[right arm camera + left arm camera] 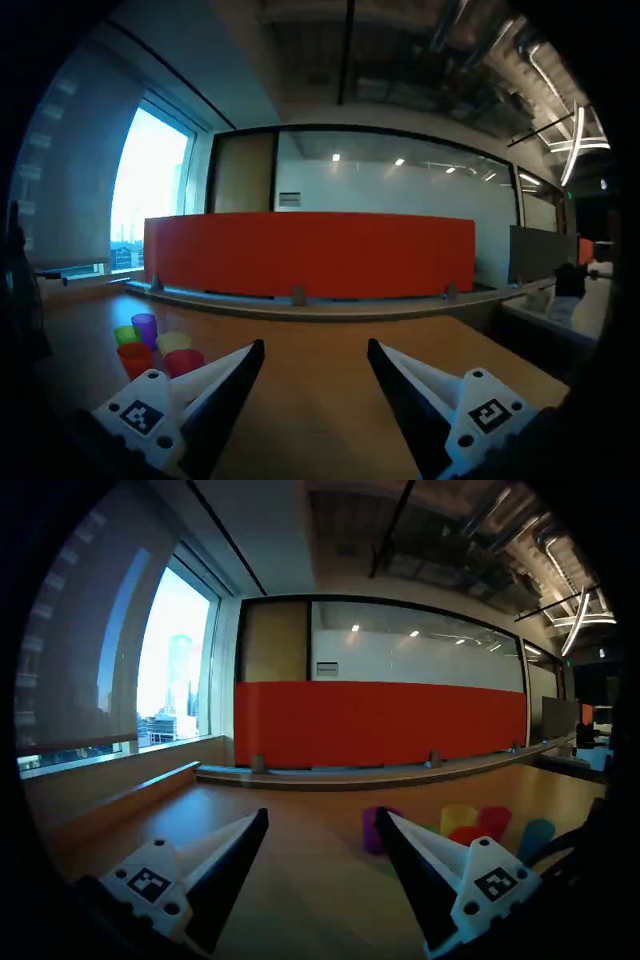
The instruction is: Pour water
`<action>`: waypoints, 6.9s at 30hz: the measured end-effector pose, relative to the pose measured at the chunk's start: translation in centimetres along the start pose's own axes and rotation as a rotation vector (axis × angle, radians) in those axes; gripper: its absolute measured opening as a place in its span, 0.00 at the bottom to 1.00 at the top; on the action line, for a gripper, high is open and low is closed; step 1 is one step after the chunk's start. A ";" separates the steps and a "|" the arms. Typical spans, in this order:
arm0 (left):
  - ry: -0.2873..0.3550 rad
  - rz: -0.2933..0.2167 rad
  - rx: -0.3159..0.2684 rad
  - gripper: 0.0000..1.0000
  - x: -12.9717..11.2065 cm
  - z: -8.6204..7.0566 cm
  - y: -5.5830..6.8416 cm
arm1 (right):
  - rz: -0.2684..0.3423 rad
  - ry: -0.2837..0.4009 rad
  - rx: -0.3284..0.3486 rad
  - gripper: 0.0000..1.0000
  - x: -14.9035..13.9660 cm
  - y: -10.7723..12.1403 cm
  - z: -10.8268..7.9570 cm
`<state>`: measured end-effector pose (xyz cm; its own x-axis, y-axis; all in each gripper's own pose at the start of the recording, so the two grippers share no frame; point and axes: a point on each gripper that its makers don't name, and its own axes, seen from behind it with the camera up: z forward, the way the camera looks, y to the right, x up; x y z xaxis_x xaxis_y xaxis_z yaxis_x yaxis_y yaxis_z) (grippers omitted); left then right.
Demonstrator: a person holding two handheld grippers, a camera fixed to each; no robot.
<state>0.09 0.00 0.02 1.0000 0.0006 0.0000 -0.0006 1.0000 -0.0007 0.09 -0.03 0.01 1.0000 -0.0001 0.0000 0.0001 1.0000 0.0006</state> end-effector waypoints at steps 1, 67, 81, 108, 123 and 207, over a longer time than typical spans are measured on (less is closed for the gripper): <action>0.000 0.002 -0.003 1.00 0.4 0.1 0.0 | 0.000 0.000 0.002 1.00 0.3 -0.1 0.0; -0.063 0.008 -0.595 1.00 14.1 4.0 9.4 | -0.020 -0.130 0.605 1.00 12.0 -12.3 1.8; -0.191 0.081 -0.682 1.00 8.8 5.1 10.2 | -0.159 -0.284 0.694 1.00 6.3 -13.3 0.6; -0.415 0.209 -0.761 1.00 -3.2 6.3 10.7 | -0.236 -0.492 0.798 1.00 -3.2 -14.7 -1.7; -0.485 0.253 -0.799 1.00 -6.8 5.6 10.9 | -0.264 -0.588 0.837 1.00 -8.5 -15.3 -3.4; -0.585 0.339 -0.823 1.00 -13.8 10.9 14.4 | -0.294 -0.616 0.890 0.91 -14.1 -18.2 -1.4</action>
<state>-13.76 14.42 10.90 0.7919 0.4979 0.3535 -0.0599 0.6395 -0.7665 -14.02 -18.27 -1.40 0.7905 -0.4830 0.3766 -0.0106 0.6041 0.7968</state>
